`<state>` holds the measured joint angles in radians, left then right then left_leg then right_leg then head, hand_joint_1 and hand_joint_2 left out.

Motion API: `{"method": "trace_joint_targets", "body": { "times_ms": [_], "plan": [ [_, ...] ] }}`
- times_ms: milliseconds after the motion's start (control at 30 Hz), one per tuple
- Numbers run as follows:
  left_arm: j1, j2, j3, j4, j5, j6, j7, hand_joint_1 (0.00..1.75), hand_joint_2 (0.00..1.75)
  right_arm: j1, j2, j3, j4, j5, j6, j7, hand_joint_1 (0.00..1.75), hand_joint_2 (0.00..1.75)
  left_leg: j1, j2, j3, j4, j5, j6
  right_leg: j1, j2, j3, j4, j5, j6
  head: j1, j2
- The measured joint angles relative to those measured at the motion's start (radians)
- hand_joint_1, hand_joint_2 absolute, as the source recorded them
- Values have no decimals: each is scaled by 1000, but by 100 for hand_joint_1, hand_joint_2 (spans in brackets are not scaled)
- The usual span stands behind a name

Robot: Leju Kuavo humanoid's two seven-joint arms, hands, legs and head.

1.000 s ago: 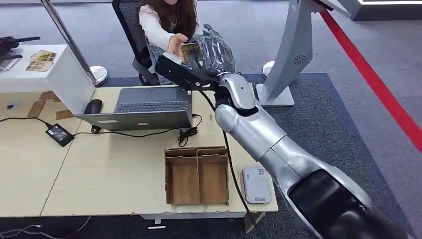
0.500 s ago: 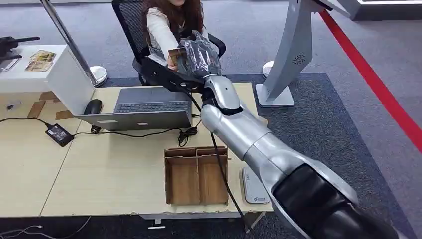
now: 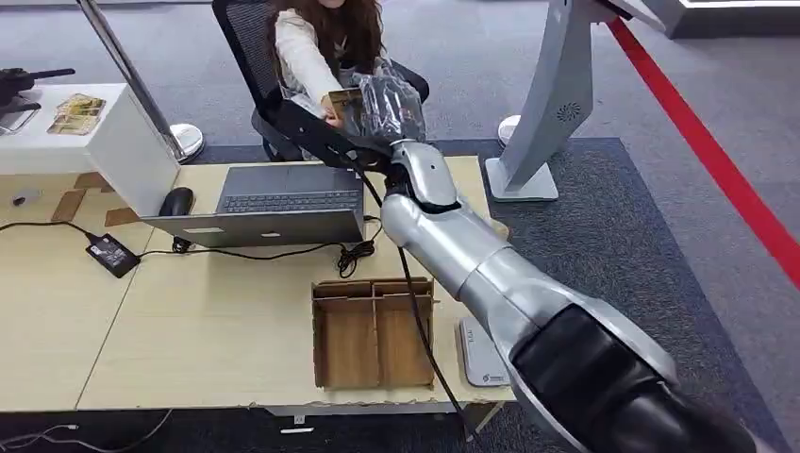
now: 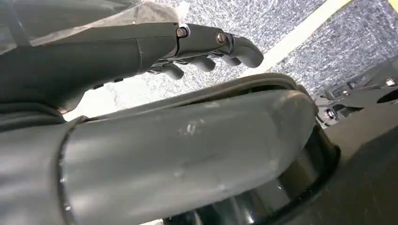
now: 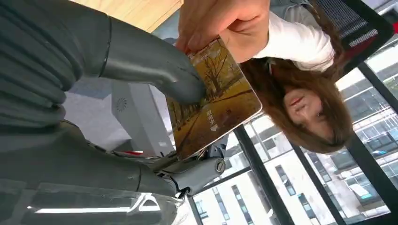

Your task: Pass the card to the sensor for recognition and then transmit it.

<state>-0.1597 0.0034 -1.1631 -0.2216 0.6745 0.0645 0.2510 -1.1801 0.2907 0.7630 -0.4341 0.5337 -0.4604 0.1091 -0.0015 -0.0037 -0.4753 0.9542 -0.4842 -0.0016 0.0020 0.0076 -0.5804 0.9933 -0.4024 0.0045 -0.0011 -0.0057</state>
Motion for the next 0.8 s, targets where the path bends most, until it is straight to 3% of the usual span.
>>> {"method": "trace_joint_targets", "body": {
  "times_ms": [33, 67, 100, 167, 200, 500, 533, 700, 800],
  "plan": [
    [0, 0, 0, 0, 0, 0, 0, 0, 0, 0, 0, 0, 3, 0, -1, 0, 24, 175, 0, 0, 0, 0, 0, 0, 0, 0, 0, 0, 0, 0, 0, 0],
    [0, 1, 0, 0, 0, 0, 0, 0, 0, 0, 0, 0, 6, -2, -1, -1, 24, 175, 0, 0, 0, 0, 0, 0, 0, 0, 0, 0, 0, 0, 0, 0],
    [0, 1, 0, 0, 0, 0, 0, 0, 0, 0, 0, 0, 9, -5, -1, -6, 0, 175, 0, 0, 0, 0, 0, 0, 0, 0, 0, 0, 0, 0, 0, 0],
    [-1, 1, 0, 0, 0, 0, 0, 0, 0, -1, 0, -1, 13, -7, -2, -15, 0, 175, 0, 0, 0, 0, 0, 0, 0, 0, 0, 0, 0, 0, 0, 0],
    [-1, 1, 0, 0, 0, 0, 0, 0, 0, -1, 0, -2, 13, -7, -3, -20, 0, 0, 0, 0, 0, 0, 0, 0, 0, 0, 0, 0, 0, 0, 0, 0],
    [6, 1, 0, 0, 10, 2, -6, 0, 0, -1, 9, -6, 17, -10, -57, -101, 0, 0, 0, 0, 0, 0, 1, -1, 0, 0, 0, 0, 1, -1, 0, 0],
    [7, 1, 0, 0, 10, 2, -7, 0, 0, 0, 8, -6, 16, -10, -58, -111, 0, 175, 0, 0, 0, 0, 1, -1, 0, 1, 0, 0, 1, -1, 0, 0],
    [18, 2, 2, 0, 21, 6, -20, 0, 0, 23, -38, -5, -79, 23, -13, -117, 0, 175, 0, 0, 1, 0, 1, -1, 1, 0, 0, 0, 1, -1, 0, 0],
    [25, 2, 6, 0, 32, 6, -26, 0, 0, 73, -107, -2, -219, 82, 96, -30, 0, 175, -1, 0, 2, 0, 1, -1, 1, 1, 1, -1, 1, -1, 0, 0]
  ]
}}
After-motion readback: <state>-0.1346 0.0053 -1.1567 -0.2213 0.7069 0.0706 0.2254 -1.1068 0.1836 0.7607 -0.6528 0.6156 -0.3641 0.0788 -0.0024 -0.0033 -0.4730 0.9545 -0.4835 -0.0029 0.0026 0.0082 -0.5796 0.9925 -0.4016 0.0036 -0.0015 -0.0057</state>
